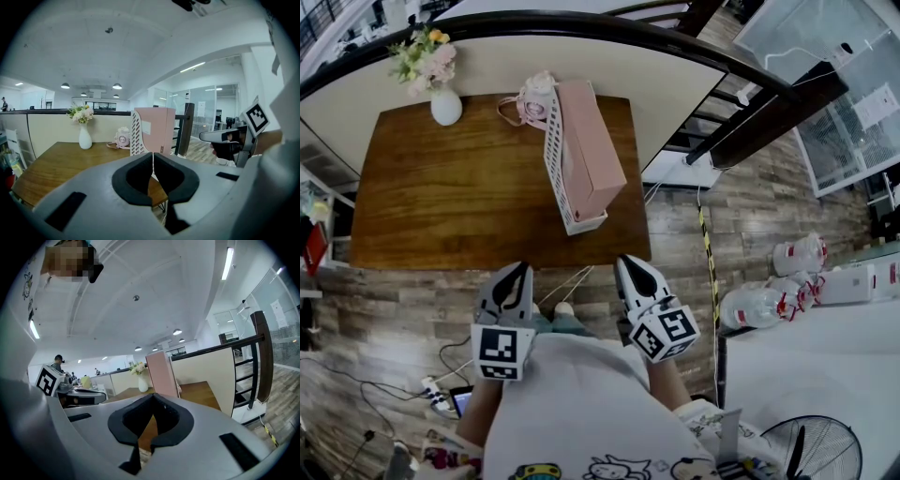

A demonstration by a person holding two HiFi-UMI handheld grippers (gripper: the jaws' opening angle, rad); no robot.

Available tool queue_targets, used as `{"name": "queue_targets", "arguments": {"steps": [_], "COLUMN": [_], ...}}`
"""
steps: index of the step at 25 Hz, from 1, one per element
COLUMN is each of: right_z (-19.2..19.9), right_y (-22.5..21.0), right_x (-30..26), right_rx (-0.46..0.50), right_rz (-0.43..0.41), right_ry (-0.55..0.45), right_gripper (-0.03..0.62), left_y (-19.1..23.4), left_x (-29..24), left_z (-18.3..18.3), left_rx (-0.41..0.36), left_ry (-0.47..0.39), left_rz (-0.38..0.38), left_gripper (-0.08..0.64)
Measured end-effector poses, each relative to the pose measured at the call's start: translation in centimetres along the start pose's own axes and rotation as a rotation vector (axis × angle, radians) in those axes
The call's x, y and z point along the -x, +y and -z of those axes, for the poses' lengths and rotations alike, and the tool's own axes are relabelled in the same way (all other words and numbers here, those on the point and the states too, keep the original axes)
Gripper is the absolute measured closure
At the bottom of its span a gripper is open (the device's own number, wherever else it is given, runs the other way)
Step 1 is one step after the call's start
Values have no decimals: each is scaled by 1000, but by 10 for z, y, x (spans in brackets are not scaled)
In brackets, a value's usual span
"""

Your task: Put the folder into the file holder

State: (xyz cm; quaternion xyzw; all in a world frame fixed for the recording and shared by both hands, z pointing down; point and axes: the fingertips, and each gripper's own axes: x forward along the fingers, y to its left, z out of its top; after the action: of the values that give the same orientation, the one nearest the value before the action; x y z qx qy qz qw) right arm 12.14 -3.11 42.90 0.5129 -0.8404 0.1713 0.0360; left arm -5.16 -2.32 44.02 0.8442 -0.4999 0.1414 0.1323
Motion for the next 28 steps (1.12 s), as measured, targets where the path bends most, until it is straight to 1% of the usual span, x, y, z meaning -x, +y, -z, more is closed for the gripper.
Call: {"name": "queue_targets", "arguments": {"steps": [15,18,24,28], "right_z": [-5,-7,-10,-11], "right_y": [-1,-1,-5,-4], "right_x": [-12,-13,-14,-15], "right_rx": [1,-14,-5,1], "right_rz": [-4,-4,32,35], "right_ry": [0,-8,-13,-14], "right_gripper": [592,592,592,592], "left_y": [12,14,18,21], "left_x": [-3,-4,-6,-5], "left_z": [1,0,0,1], "left_rx": [1,2,7,8], "left_ry": [8,7,4,6], "left_rz": [-6,-8,-11,-16], "left_gripper": [549,549,549,549]}}
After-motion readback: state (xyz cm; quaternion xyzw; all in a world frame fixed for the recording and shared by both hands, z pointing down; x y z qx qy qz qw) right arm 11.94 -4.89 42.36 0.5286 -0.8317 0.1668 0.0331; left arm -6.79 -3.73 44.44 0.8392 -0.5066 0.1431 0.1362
